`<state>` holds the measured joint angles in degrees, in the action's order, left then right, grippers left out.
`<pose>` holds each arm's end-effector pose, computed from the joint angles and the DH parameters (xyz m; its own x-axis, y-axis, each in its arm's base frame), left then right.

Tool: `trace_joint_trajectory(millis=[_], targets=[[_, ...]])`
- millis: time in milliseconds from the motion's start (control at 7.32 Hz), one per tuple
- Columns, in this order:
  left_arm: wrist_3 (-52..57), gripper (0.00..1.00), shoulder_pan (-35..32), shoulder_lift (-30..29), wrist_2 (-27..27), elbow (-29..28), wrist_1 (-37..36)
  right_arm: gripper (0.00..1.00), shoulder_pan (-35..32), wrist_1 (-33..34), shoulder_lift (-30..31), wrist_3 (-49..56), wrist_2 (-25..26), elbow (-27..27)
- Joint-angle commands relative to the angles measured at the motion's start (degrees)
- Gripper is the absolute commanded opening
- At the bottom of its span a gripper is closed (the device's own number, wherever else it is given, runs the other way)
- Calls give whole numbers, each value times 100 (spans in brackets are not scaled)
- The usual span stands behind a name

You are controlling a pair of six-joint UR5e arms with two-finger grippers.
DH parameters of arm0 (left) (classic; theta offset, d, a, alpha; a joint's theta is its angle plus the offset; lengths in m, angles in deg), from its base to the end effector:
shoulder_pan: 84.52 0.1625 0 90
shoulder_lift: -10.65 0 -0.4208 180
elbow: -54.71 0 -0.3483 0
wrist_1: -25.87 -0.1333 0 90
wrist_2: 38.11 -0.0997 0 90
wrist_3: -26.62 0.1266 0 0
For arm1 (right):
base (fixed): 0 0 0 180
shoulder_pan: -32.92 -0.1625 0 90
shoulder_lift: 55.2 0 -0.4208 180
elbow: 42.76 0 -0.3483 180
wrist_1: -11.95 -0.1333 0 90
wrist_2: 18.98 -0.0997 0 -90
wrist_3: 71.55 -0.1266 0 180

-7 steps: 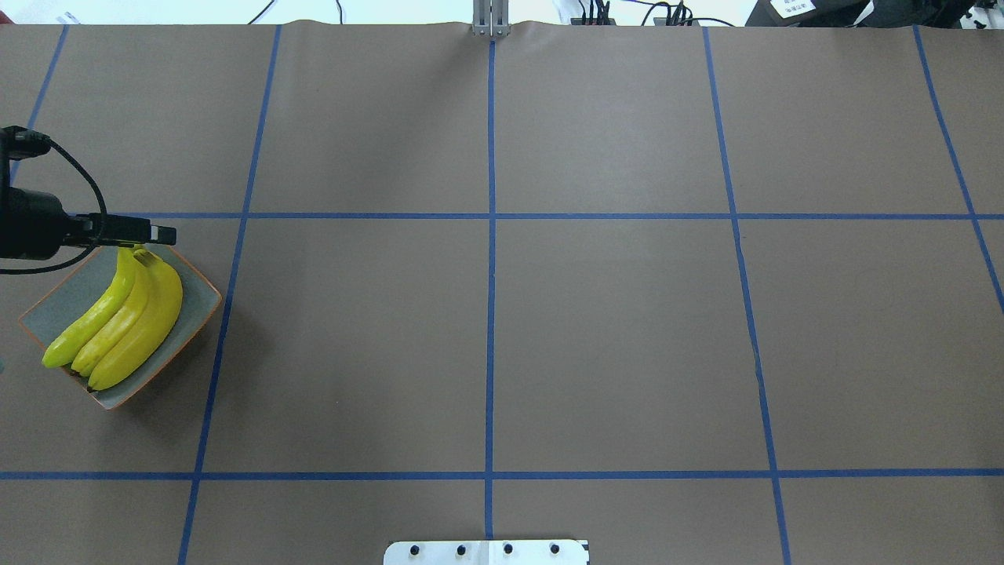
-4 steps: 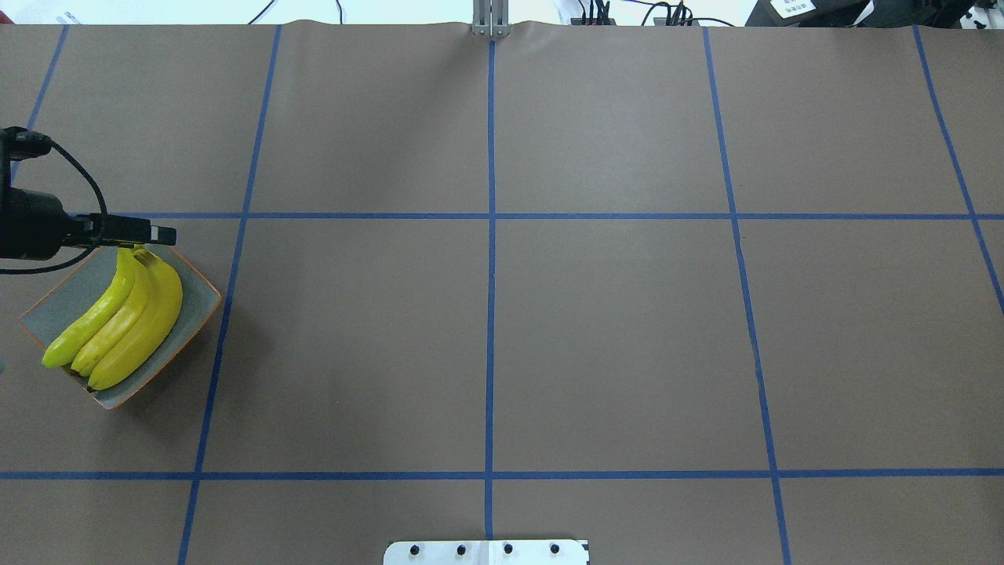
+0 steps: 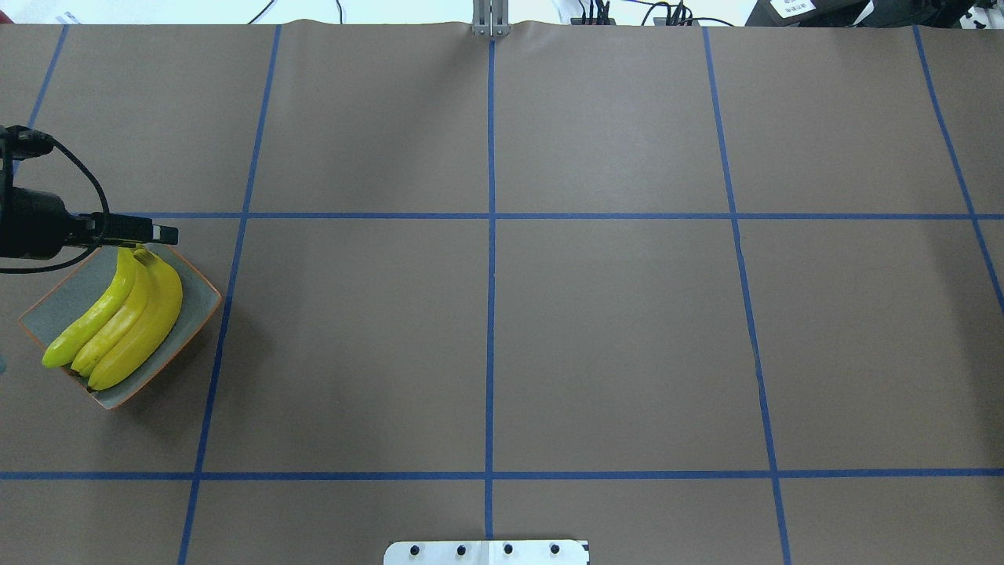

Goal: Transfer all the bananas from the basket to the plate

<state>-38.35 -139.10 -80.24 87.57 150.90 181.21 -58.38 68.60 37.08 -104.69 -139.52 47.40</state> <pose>0.2299 -0.4259 0.4763 0.3023 0.1679 -0.9383 0.2337 0.9413 0.2437 0.0797 -0.4714 0.6374 0.7154 0.2632 0.6473 -0.4902 0.8491 0.1966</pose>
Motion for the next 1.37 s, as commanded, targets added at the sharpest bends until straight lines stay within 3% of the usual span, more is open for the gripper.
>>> trace_joint_trajectory(millis=[0, 410, 547, 683, 957, 1093, 1230], targets=[[-24, 100, 0, -87, -9, 22, 14, 0, 1407, -48, -874, -1715, 39, 142], [-635, 100, 9, -699, 0, 22, 49, 0, 3139, -40, -2227, -4569, 477, 598], [-814, 100, 9, -1024, 0, 22, 49, 0, 3780, -14, -2824, -5397, 1158, 626], [-841, 100, 18, -1323, 0, 14, 49, 0, 4204, -13, -3169, -5422, 1408, 557], [-1086, 100, 35, -1703, 9, 101, 58, 0, 4523, 30, -3794, -5475, 1166, 521], [-1445, 100, 53, -1904, 9, 110, 58, 0, 4568, 74, -4084, -5519, 782, 364], [-1483, 100, 123, -2072, 9, 136, 58, 0, 4673, 518, -4443, -5876, 700, 319]])
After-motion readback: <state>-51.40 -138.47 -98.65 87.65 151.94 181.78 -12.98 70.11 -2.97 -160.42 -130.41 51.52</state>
